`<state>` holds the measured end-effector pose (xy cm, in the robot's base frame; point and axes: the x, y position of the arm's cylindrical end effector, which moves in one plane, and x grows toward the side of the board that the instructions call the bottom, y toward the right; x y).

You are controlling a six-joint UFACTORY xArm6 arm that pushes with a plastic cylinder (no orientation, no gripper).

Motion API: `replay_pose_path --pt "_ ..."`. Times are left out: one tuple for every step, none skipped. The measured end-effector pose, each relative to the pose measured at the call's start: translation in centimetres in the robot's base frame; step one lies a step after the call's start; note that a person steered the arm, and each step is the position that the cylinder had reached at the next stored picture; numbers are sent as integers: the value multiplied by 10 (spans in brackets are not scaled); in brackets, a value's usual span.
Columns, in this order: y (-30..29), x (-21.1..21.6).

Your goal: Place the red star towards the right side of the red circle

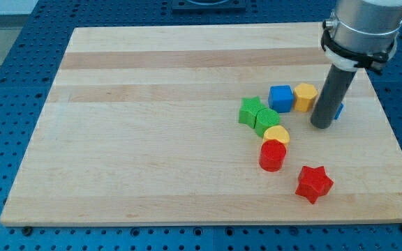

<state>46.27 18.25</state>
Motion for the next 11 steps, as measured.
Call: replay_pose_path --pt "0 27" --pt "23 74" --pt "34 123" --pt "25 156" --pt "-3 156" --pt "-35 156" --pt "-35 148" --pt "-31 122" --pt "-31 104" --pt "-30 103" --pt "-31 126"
